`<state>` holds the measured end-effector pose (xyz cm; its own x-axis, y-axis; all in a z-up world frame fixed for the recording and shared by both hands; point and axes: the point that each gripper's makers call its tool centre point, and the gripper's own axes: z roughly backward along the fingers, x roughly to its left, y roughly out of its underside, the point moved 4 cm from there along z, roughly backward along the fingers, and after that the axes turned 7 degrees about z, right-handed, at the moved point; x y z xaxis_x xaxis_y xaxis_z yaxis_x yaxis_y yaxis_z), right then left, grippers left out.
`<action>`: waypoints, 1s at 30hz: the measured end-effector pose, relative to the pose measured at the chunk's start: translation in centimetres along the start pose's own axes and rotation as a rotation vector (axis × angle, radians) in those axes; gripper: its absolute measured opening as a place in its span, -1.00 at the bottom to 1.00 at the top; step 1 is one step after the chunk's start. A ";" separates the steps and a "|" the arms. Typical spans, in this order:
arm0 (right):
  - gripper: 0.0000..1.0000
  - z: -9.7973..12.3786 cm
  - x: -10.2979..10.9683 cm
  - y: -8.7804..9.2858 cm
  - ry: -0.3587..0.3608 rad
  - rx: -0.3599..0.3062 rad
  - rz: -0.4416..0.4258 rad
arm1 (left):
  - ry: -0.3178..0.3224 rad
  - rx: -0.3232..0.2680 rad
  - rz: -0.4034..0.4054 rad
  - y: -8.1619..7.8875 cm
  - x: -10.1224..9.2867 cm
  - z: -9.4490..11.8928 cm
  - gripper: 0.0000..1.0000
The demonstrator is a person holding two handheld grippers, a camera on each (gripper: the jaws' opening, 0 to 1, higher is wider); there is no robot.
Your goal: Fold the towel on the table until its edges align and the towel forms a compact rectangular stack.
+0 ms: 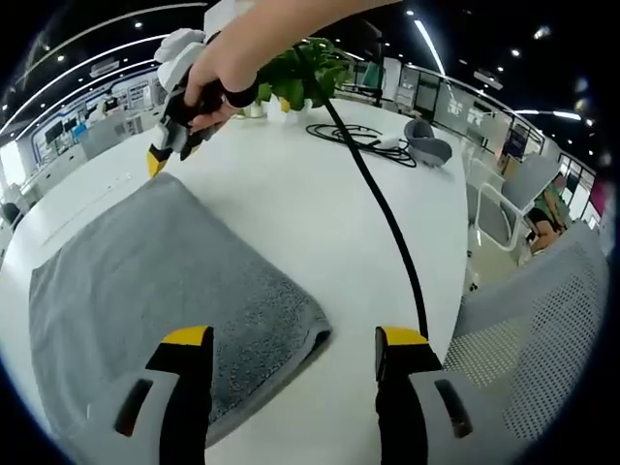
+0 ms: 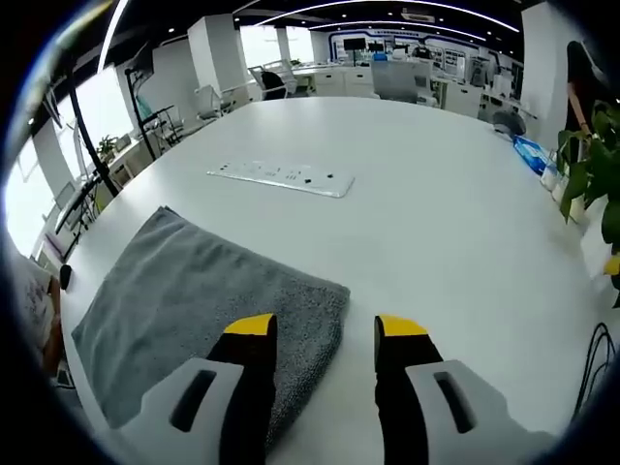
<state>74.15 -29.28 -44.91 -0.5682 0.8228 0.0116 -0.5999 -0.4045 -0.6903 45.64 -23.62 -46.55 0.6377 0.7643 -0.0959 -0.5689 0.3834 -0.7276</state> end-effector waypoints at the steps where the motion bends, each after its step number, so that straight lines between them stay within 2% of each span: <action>1: -0.20 0.0 0.0 0.0 0.000 0.000 0.005 | 0.001 -0.004 -0.005 -0.1 0.0 0.0 0.53; 8: -0.20 0.8 0.1 -0.6 -0.006 -0.029 0.011 | 0.009 -0.007 -0.008 -0.2 -0.7 0.0 0.51; 16: -0.19 0.8 -0.4 0.2 -0.002 -0.021 -0.008 | 0.043 0.010 0.002 -0.1 -1.9 -0.3 0.49; 20: -0.19 0.8 -0.3 0.6 -0.007 -0.012 -0.003 | 0.061 0.023 0.004 -0.1 -2.1 -0.5 0.33; 23: -0.20 0.9 -0.3 0.9 -0.010 -0.006 -0.012 | 0.118 -0.016 0.047 -0.7 -2.8 -0.8 0.24; 25: -0.21 1.1 -0.2 1.1 -0.012 -0.007 -0.020 | 0.112 0.001 0.014 -0.8 -2.7 -1.0 0.21; 30: -0.23 0.8 -0.2 1.3 -0.018 -0.001 -0.034 | 0.144 -0.007 0.009 -1.0 -3.1 -1.3 -0.11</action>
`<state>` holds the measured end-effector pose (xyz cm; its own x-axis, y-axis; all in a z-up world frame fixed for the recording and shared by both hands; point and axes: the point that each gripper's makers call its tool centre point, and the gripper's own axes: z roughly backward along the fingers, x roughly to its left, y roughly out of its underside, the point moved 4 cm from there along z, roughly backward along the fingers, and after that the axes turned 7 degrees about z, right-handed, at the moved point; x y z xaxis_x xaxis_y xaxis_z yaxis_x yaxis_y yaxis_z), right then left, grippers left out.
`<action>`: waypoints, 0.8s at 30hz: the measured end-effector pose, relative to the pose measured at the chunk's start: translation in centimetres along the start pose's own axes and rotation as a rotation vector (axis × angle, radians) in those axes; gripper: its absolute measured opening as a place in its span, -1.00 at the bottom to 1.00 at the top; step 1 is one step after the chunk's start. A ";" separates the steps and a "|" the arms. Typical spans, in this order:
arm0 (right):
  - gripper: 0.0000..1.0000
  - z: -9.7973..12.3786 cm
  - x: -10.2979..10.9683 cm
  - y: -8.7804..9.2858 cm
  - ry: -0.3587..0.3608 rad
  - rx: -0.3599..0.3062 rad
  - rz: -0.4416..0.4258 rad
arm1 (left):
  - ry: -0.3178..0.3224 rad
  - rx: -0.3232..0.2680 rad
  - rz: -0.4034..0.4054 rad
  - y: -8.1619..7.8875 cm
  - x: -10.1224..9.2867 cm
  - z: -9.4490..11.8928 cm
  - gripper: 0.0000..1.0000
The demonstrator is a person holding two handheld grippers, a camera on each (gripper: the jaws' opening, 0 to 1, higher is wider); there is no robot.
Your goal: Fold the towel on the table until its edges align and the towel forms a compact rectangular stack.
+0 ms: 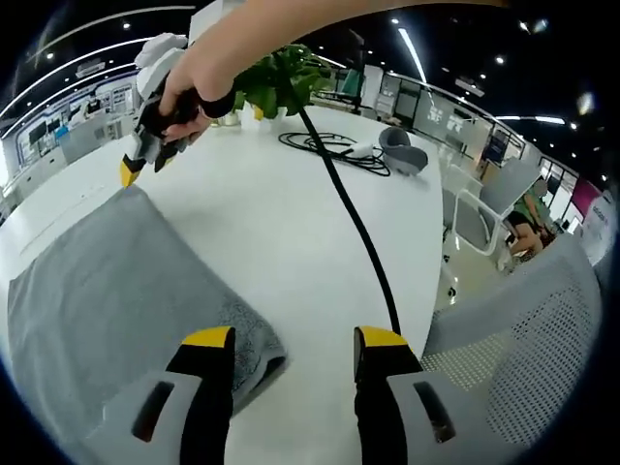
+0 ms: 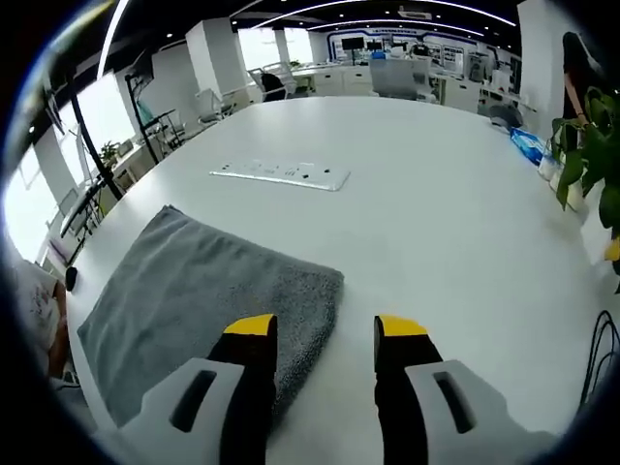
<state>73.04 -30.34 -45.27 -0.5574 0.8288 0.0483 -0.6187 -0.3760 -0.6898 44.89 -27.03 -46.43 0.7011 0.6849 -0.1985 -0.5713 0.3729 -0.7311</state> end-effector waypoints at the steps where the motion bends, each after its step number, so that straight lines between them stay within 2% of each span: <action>1: -0.24 0.0 0.0 -0.1 -0.002 0.000 0.000 | 0.000 -0.002 0.000 0.0 0.0 0.0 -0.16; 8: -0.28 -1.3 -0.2 0.1 -0.014 0.011 -0.004 | -0.002 0.012 0.015 0.2 0.3 -0.3 -0.37; 10: -0.29 -1.6 -0.2 0.3 -0.015 0.014 -0.005 | -0.010 0.030 -0.043 0.3 0.5 -0.4 -0.39; 11: -0.29 -1.8 -0.3 0.4 -0.016 0.018 -0.007 | -0.014 0.036 -0.110 0.2 0.5 -0.5 -0.39; 12: -0.29 -2.0 -0.3 0.4 -0.018 0.019 -0.006 | -0.013 0.036 -0.115 0.2 0.4 -0.5 -0.39; 18: -0.34 -2.7 -0.1 0.6 -0.035 0.022 0.015 | -0.015 0.055 -0.076 0.6 0.5 -0.8 -0.49; 20: -0.36 -2.8 -0.1 0.8 -0.034 0.028 0.006 | -0.017 0.093 -0.060 1.3 0.8 -1.0 -0.49; 24: -0.38 -2.8 -0.4 0.9 -0.027 0.030 0.010 | -0.017 0.075 -0.016 1.3 1.1 -0.6 -0.52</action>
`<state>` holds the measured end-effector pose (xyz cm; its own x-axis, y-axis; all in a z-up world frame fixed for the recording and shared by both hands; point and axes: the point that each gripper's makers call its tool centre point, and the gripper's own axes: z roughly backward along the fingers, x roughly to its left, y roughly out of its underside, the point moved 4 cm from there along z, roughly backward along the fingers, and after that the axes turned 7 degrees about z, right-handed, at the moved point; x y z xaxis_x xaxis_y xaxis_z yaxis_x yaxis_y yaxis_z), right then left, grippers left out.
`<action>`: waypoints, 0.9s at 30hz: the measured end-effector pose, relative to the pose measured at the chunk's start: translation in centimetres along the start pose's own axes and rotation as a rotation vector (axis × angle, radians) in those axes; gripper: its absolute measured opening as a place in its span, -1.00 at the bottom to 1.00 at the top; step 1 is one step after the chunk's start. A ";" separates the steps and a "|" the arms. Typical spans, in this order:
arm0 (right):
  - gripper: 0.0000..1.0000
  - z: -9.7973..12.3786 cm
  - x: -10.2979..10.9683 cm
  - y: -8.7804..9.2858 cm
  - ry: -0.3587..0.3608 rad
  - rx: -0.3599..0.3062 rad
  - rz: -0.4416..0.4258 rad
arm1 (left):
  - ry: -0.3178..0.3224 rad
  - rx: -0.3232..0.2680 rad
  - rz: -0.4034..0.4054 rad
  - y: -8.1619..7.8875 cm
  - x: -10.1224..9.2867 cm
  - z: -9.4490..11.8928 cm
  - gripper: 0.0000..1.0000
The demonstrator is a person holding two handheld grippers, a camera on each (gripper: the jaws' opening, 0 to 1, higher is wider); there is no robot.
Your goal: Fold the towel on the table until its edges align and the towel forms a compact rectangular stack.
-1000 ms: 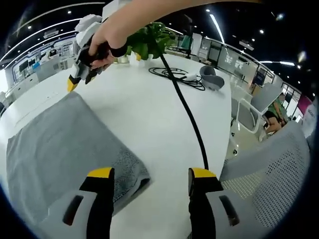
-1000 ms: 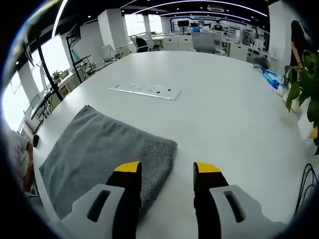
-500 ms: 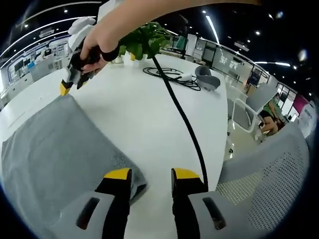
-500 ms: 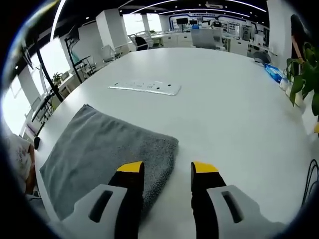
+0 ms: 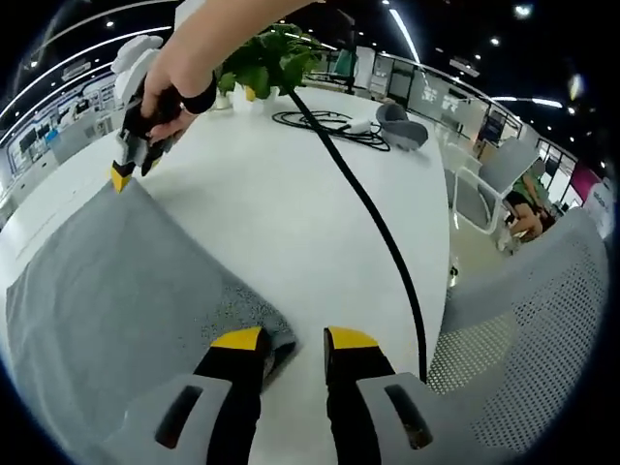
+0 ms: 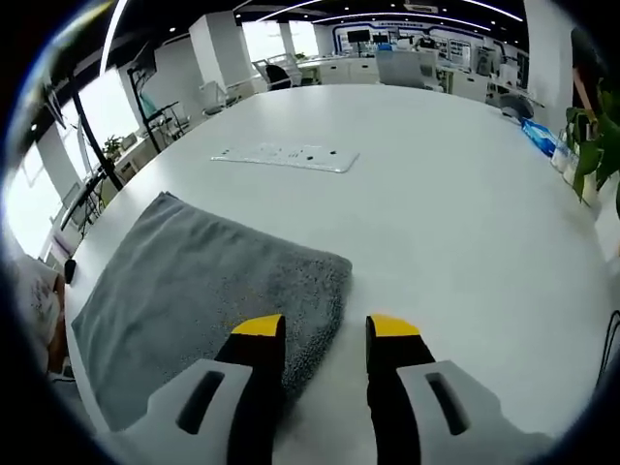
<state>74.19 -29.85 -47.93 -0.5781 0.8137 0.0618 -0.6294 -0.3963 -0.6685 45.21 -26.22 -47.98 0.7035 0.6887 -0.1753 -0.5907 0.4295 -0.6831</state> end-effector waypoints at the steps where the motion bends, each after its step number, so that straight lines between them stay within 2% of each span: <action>1: -0.38 -0.1 -0.1 0.1 0.002 0.000 -0.003 | -0.001 0.001 0.000 0.0 0.0 0.0 -0.54; 10: -0.47 -0.1 -0.4 0.3 0.023 -0.021 -0.014 | -0.002 0.008 -0.043 0.0 0.2 -0.6 -0.63; 14: -0.59 -0.2 0.0 0.3 0.005 -0.024 -0.021 | -0.024 0.011 -0.049 0.0 0.6 -0.7 -0.74; 18: -0.76 -0.5 0.2 0.2 -0.004 -0.035 -0.028 | -0.034 0.013 -0.082 0.0 0.5 -0.7 -0.76; 21: -0.86 -0.5 0.5 0.1 -0.006 -0.040 -0.025 | -0.026 0.005 -0.026 0.0 0.6 -0.6 -0.76; 25: -0.94 -0.4 0.7 0.0 -0.013 -0.041 -0.020 | -0.026 0.012 -0.042 -0.1 0.8 -0.7 -0.80; 27: -0.95 -0.3 0.7 0.0 -0.011 -0.039 -0.014 | -0.025 0.012 -0.021 -0.1 0.8 -0.5 -0.81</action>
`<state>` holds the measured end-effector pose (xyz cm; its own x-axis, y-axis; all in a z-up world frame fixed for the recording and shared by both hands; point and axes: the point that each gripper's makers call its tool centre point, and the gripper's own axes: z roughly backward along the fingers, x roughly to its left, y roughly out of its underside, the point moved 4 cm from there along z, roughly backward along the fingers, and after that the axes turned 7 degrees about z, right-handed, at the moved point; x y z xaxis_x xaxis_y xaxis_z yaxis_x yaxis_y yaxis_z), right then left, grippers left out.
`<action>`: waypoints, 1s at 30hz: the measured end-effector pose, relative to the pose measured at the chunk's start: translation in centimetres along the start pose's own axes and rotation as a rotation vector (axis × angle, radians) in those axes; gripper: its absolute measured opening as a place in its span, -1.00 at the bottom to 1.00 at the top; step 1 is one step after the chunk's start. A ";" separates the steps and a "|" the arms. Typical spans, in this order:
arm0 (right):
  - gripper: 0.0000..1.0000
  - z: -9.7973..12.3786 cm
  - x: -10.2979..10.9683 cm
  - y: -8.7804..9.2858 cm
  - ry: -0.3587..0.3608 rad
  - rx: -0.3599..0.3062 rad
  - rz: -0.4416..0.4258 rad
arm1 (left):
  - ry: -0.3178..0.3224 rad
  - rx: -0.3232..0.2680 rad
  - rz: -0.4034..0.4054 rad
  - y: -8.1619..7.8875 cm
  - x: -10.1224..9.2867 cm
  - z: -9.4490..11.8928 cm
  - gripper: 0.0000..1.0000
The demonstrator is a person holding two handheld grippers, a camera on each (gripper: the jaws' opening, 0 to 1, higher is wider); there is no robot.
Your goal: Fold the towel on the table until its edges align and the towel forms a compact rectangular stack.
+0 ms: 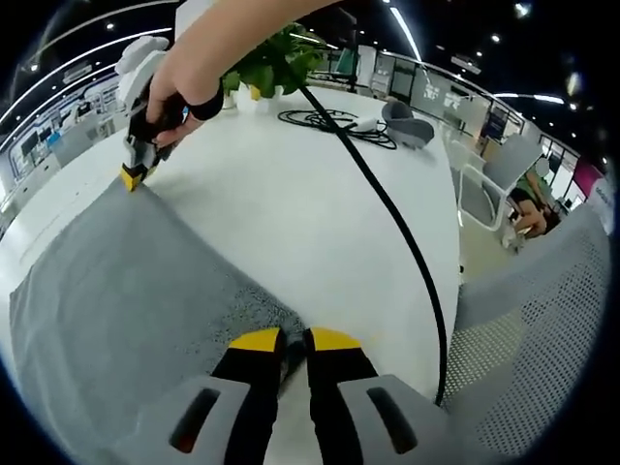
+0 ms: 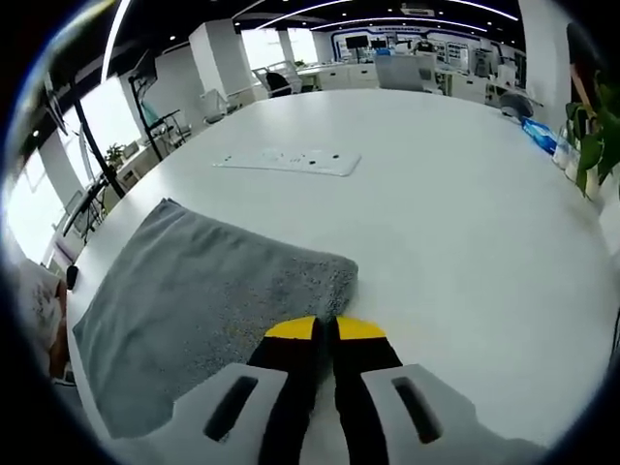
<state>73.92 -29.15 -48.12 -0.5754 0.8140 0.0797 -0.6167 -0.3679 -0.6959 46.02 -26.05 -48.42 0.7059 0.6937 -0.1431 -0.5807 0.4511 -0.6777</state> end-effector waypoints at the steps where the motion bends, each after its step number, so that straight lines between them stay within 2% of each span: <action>1: -0.95 0.1 0.0 0.0 0.001 0.001 0.007 | -0.003 -0.001 0.003 0.1 0.1 0.0 -0.84; 11: -0.98 0.9 0.3 -0.3 0.018 -0.004 0.029 | 0.003 -0.028 0.050 -0.2 0.3 0.6 -0.93; 17: -0.98 1.2 0.5 -0.7 0.036 -0.015 0.064 | 0.023 -0.096 0.104 -1.2 0.4 1.8 -0.93; 22: -0.99 1.7 0.9 -1.9 0.028 -0.032 0.050 | 0.011 -0.142 0.113 -2.3 0.7 3.5 -0.93; 27: -1.00 2.9 1.9 -3.8 0.041 -0.069 0.021 | 0.004 -0.167 0.105 -2.6 0.6 4.8 -0.93; 30: -1.00 3.0 2.1 -4.3 0.043 -0.082 0.034 | -0.009 -0.197 0.112 -2.7 0.8 6.0 -0.93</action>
<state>73.73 -27.19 -42.83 -0.5709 0.8206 0.0257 -0.5502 -0.3592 -0.7538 45.74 -23.34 -42.34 0.6374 0.7385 -0.2199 -0.5645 0.2533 -0.7856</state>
